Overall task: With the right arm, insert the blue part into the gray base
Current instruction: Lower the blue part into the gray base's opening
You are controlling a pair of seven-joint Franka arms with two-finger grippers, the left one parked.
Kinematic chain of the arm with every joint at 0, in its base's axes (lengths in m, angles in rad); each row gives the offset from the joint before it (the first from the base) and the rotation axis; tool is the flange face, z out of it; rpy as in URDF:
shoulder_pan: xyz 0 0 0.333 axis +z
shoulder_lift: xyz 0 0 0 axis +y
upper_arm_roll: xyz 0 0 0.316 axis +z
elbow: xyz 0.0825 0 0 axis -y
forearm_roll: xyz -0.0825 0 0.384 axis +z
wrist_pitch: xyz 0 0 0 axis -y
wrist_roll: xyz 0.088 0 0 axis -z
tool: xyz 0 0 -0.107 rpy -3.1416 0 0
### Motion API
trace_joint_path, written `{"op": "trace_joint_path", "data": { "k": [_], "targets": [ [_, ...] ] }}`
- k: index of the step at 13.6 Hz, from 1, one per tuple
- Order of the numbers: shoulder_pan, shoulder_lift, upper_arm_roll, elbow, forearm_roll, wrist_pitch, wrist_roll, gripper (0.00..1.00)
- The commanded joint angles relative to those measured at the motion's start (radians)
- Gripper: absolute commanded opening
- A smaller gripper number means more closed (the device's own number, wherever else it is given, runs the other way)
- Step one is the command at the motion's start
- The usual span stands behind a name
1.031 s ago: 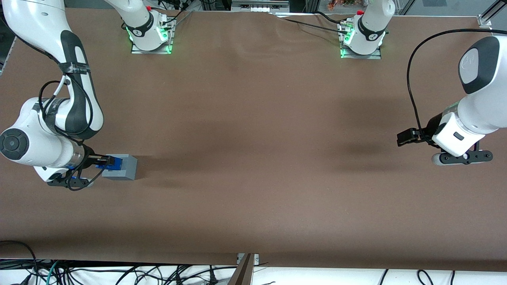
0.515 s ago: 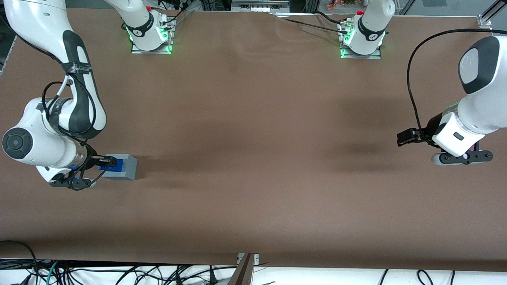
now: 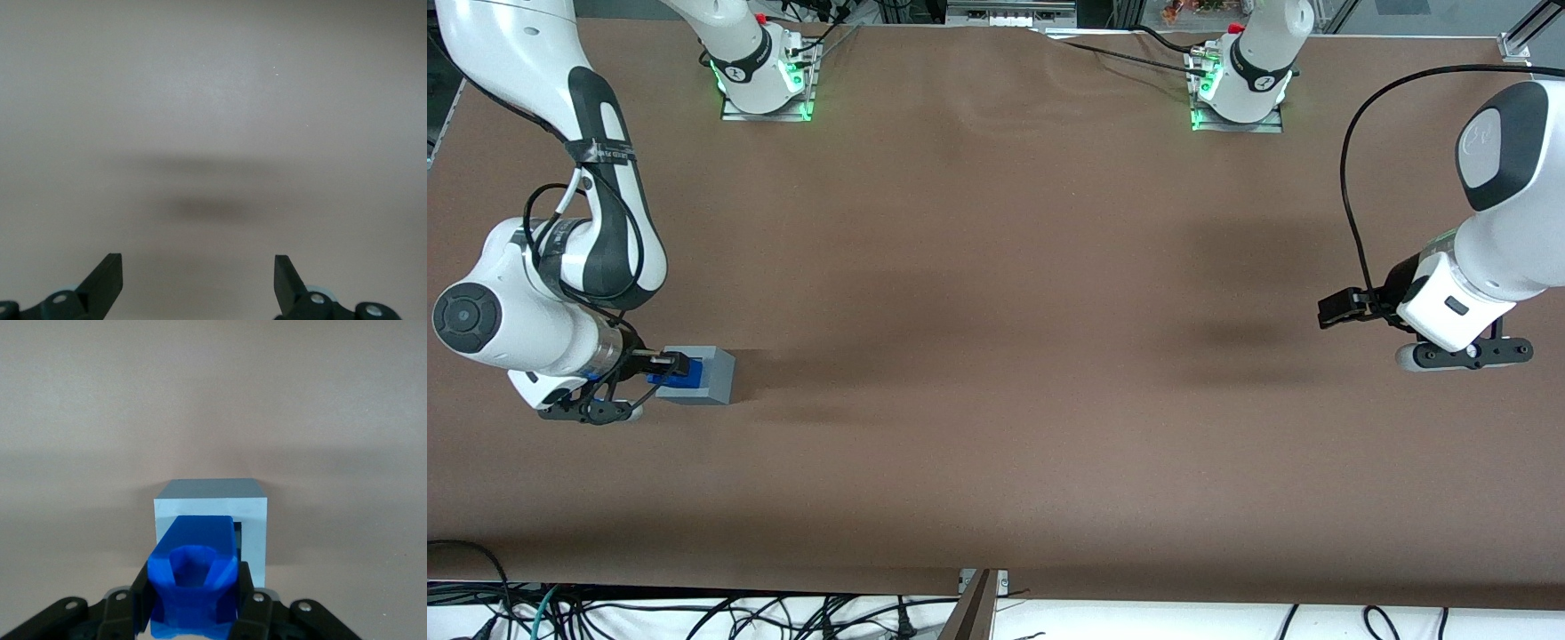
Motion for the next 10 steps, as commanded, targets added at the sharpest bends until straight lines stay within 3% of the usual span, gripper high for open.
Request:
{"op": "trace_joint_path", "data": {
  "k": [1, 10],
  "targets": [
    [-0.001, -0.006, 0.005, -0.047, 0.012, 0.035, -0.023, 0.26],
    [-0.003, -0.041, 0.004, -0.129, 0.012, 0.043, -0.036, 0.26]
  ]
}}
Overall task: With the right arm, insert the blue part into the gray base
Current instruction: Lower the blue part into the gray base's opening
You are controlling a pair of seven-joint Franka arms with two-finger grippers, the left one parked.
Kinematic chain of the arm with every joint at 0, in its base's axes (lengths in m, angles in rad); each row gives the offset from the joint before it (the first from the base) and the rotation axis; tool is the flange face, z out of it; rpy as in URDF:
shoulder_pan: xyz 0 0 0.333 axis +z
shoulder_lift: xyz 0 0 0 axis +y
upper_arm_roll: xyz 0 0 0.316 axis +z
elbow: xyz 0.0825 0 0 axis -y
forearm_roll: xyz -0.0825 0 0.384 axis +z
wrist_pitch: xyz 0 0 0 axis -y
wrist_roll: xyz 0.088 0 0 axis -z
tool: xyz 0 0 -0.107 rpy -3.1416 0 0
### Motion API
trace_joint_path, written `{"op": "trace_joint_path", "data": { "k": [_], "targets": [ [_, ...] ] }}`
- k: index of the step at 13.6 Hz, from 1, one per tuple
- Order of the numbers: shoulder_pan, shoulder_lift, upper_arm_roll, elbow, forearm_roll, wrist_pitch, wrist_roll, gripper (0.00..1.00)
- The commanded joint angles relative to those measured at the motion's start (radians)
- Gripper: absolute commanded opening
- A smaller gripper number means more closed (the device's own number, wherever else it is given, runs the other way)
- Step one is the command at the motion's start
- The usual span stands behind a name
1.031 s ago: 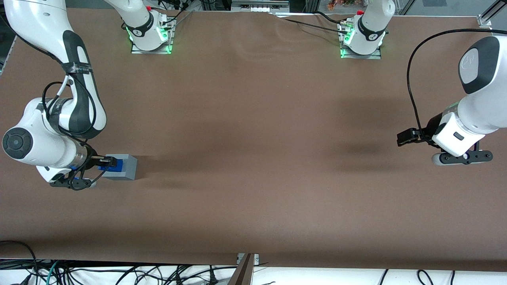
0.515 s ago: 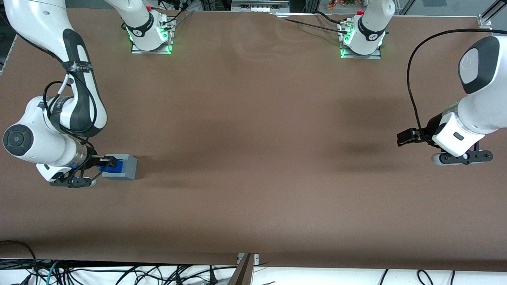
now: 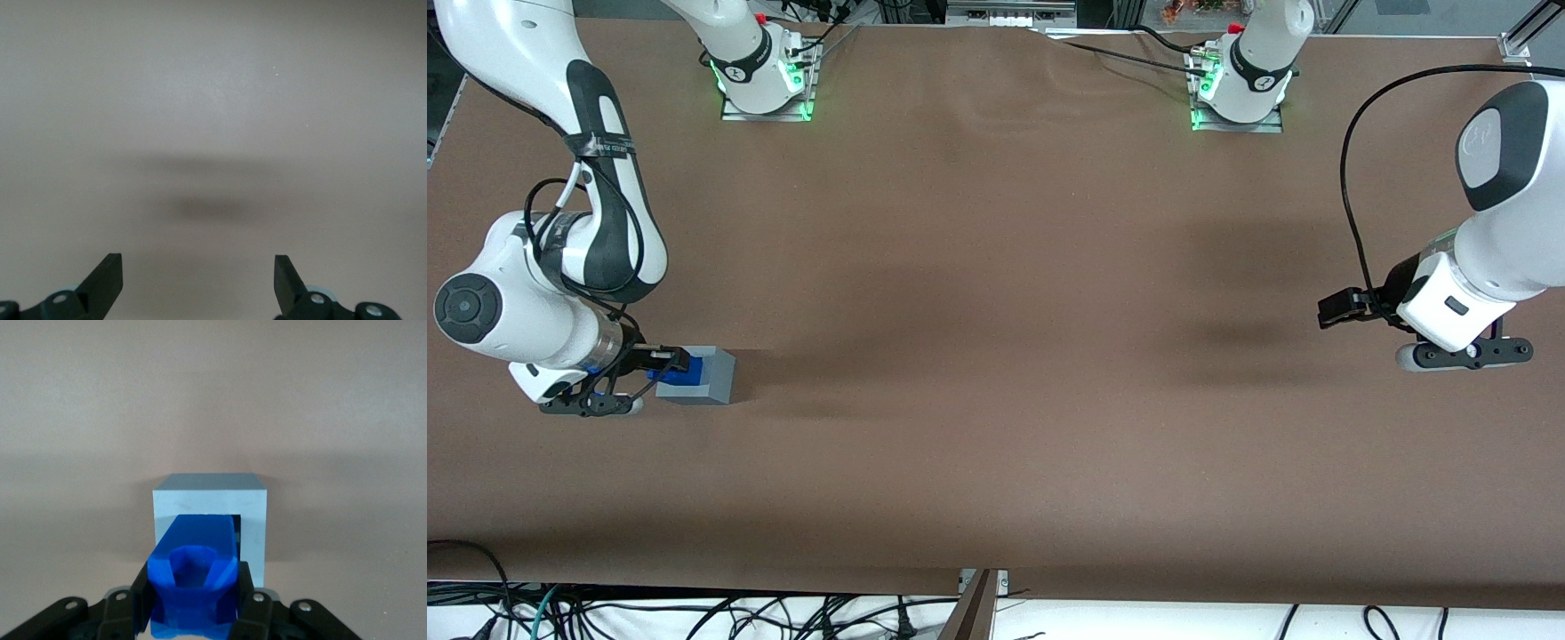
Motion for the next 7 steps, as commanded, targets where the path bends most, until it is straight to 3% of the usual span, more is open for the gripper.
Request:
{"op": "trace_joint_path", "data": {
  "k": [1, 7],
  "targets": [
    [-0.002, -0.011, 0.004, -0.080, 0.012, 0.026, -0.027, 0.26],
    [-0.004, -0.001, 0.002, -0.074, 0.012, 0.052, -0.039, 0.26]
  ]
}}
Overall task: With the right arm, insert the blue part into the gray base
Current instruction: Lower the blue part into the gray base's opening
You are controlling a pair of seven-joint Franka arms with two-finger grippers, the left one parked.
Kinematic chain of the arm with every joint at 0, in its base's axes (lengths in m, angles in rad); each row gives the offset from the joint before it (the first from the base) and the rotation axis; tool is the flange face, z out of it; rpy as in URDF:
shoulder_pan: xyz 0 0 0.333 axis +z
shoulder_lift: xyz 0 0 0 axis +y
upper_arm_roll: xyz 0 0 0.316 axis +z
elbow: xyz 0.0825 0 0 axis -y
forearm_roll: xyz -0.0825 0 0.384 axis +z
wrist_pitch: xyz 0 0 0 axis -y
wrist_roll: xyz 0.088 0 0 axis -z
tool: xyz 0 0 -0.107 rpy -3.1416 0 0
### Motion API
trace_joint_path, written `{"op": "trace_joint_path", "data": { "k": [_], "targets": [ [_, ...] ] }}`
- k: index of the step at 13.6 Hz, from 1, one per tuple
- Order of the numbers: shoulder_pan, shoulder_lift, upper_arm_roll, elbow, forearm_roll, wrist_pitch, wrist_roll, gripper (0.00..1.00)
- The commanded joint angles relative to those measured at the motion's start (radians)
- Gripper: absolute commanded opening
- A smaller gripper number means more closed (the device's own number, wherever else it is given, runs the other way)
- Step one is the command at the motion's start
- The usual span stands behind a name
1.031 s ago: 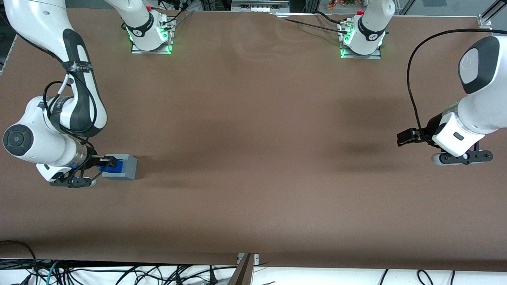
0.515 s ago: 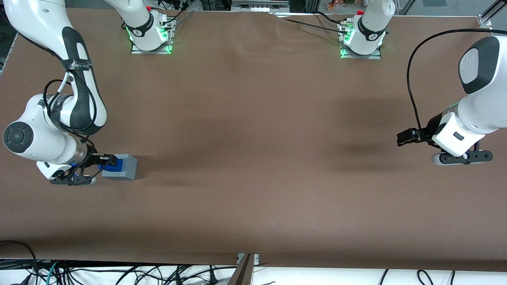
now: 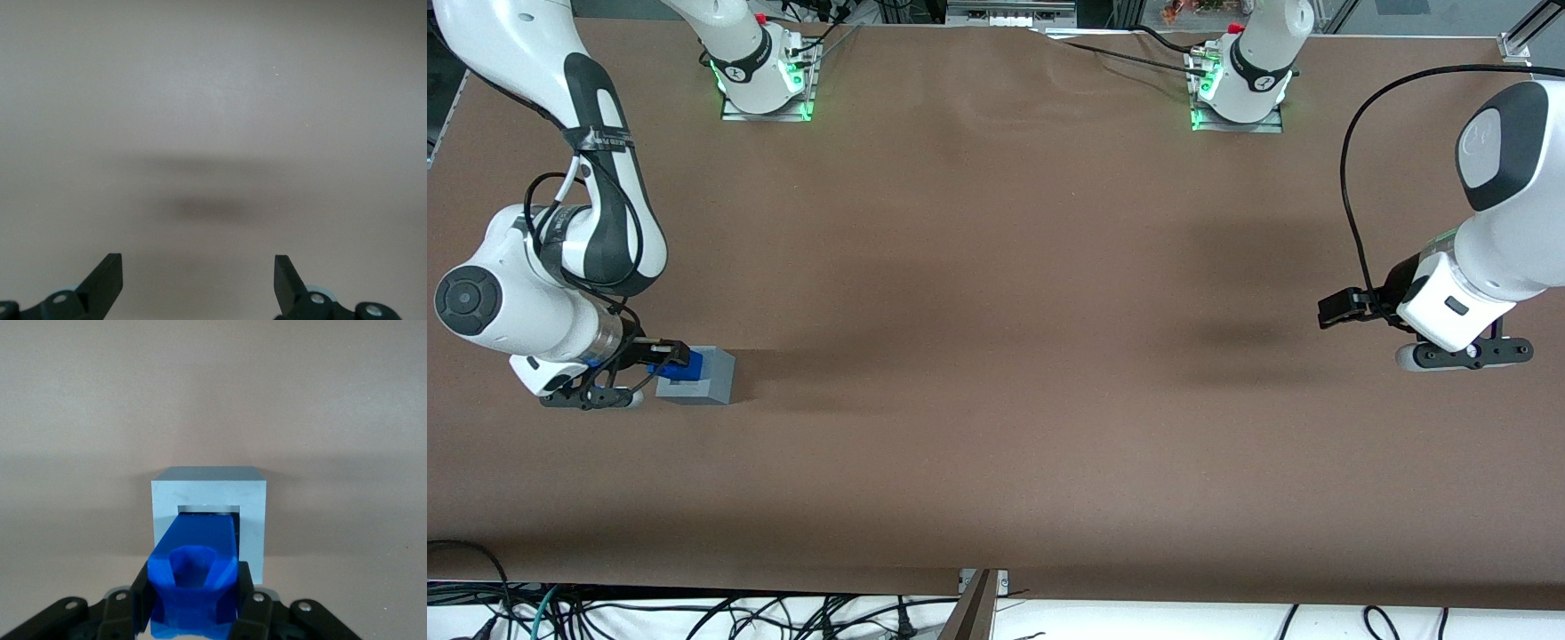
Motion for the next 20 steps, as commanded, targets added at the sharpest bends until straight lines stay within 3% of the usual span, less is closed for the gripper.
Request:
{"op": "trace_joint_path", "data": {
  "k": [1, 12, 13, 14, 15, 20],
  "targets": [
    [-0.004, 0.017, 0.002, -0.048, 0.012, 0.046, -0.029, 0.26],
    [-0.011, 0.030, 0.004, -0.045, 0.012, 0.080, -0.056, 0.26],
    [-0.013, 0.030, 0.004, -0.044, 0.012, 0.080, -0.056, 0.34],
    [-0.013, 0.030, 0.004, -0.039, 0.012, 0.080, -0.052, 0.73],
    [-0.013, 0.030, 0.004, -0.037, 0.012, 0.080, -0.041, 0.99],
    [-0.007, 0.011, 0.002, 0.006, 0.012, 0.065, -0.027, 1.00]
  ]
}}
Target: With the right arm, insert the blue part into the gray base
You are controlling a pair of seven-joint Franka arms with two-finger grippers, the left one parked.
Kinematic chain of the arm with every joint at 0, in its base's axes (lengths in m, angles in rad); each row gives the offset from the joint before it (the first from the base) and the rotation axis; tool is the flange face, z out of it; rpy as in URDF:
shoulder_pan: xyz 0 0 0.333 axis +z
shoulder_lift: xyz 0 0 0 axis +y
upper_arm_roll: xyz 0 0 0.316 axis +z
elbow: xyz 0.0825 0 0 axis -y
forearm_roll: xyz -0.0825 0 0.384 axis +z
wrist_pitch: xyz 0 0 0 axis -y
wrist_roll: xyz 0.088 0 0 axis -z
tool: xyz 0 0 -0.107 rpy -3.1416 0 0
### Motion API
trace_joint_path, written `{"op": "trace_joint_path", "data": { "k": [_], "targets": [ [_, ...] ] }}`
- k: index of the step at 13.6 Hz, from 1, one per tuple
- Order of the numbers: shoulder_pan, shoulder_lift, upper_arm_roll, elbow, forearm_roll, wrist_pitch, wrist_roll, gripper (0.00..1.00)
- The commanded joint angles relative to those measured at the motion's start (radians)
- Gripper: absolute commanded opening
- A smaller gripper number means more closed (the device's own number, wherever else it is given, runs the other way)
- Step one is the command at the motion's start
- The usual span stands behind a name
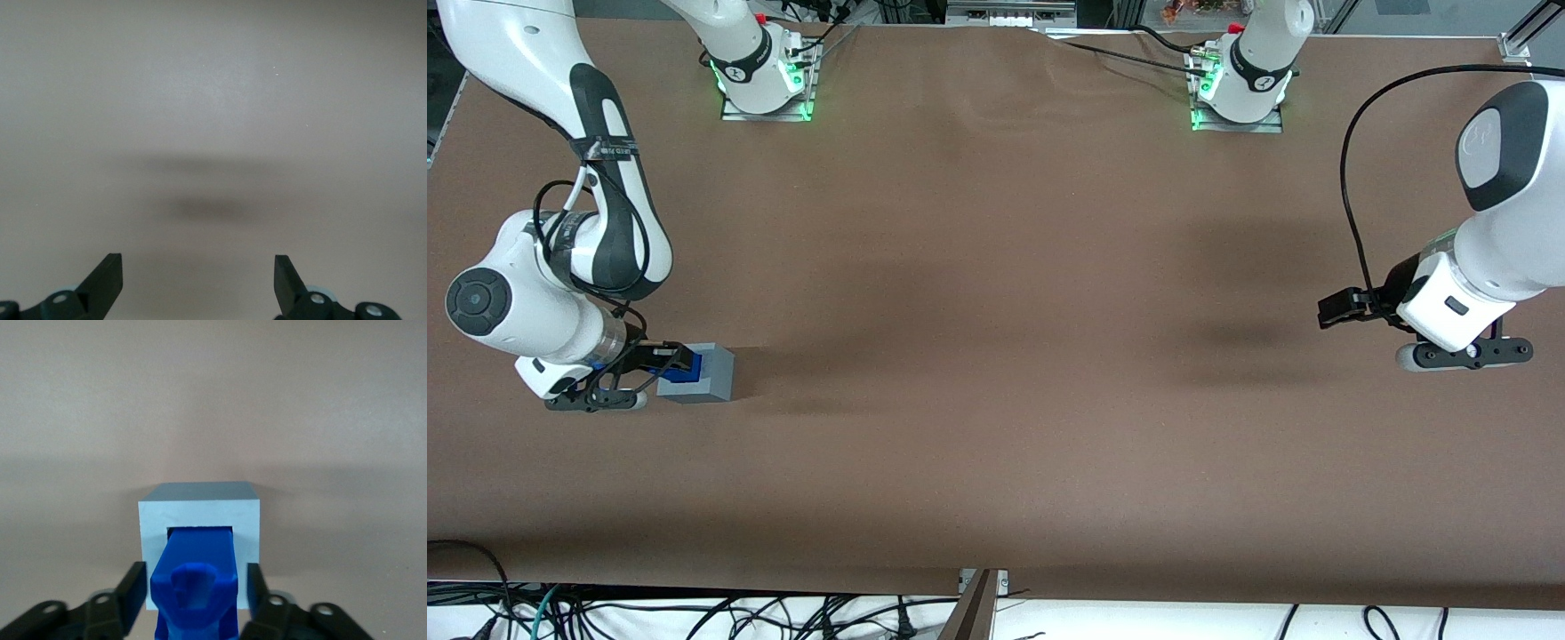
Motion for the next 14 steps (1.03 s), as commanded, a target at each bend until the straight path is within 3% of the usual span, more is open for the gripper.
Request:
{"op": "trace_joint_path", "data": {
  "k": [1, 5, 10, 14],
  "targets": [
    [-0.001, -0.017, 0.005, 0.020, 0.010, -0.014, 0.007, 1.00],
    [0.005, -0.118, 0.008, 0.086, 0.008, -0.225, 0.046, 1.00],
    [0.007, -0.409, 0.028, 0.082, -0.008, -0.532, 0.071, 1.00],
    [0.007, -0.548, 0.028, -0.021, -0.015, -0.554, 0.060, 1.00]
  ]
}}
